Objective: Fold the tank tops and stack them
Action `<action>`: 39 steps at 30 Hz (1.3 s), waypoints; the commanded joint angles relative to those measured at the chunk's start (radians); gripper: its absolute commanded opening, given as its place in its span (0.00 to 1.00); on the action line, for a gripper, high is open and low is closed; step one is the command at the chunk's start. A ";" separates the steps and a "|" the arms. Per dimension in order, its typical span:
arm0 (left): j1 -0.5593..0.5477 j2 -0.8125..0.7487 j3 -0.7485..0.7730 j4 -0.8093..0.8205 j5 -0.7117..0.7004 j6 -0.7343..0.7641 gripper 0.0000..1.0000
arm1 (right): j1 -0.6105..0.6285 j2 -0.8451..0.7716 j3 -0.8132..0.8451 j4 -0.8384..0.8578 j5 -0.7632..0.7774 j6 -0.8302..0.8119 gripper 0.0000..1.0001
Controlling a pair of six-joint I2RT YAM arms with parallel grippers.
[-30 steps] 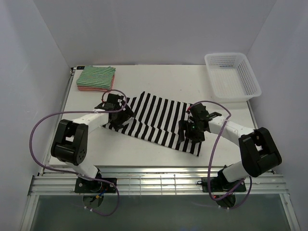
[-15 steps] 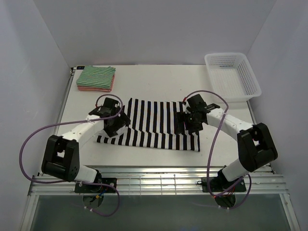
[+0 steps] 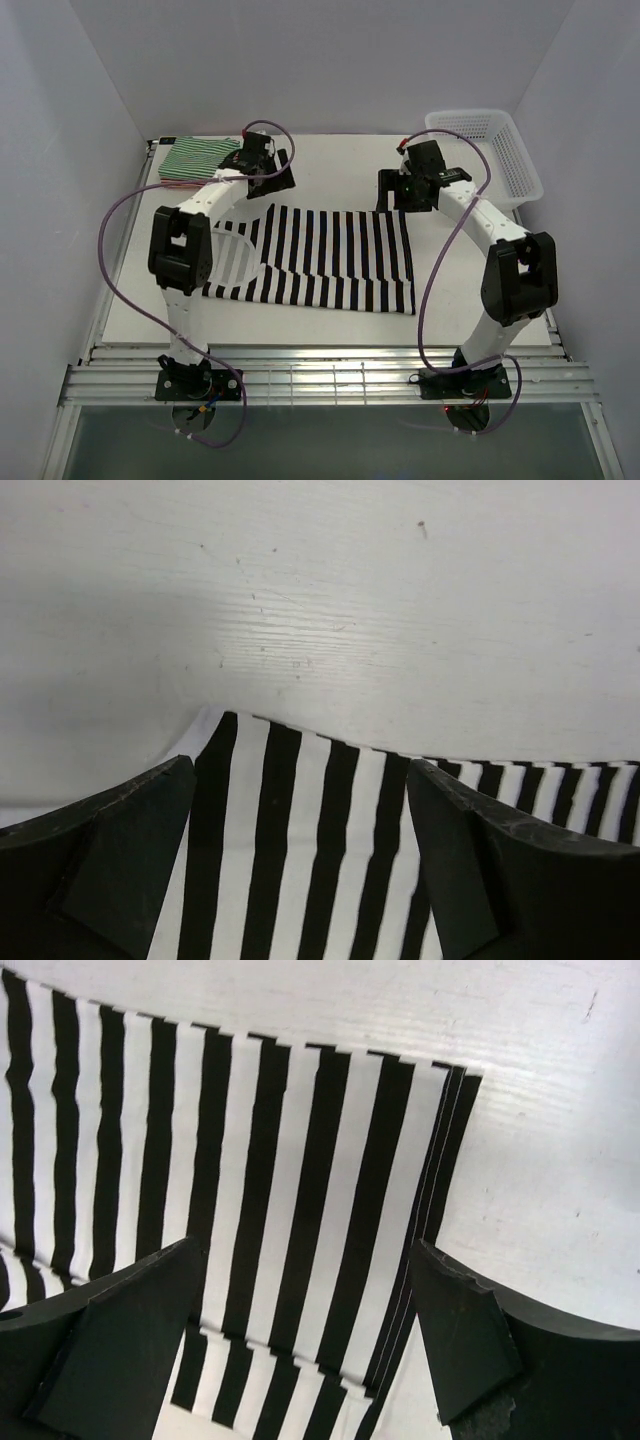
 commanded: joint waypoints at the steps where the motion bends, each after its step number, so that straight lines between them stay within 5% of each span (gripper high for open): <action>1: 0.015 0.111 0.114 -0.013 0.059 0.134 0.98 | -0.024 0.058 0.082 -0.004 -0.010 -0.028 0.90; 10: 0.019 0.253 0.185 -0.035 0.076 0.202 0.93 | -0.053 0.113 0.082 -0.005 -0.013 -0.045 0.90; 27: 0.019 0.238 0.082 -0.015 0.004 0.156 0.00 | -0.069 0.190 0.107 -0.019 0.022 -0.033 0.90; 39: 0.019 0.097 -0.058 0.140 -0.157 0.097 0.00 | -0.069 0.350 0.255 -0.001 0.175 0.099 0.90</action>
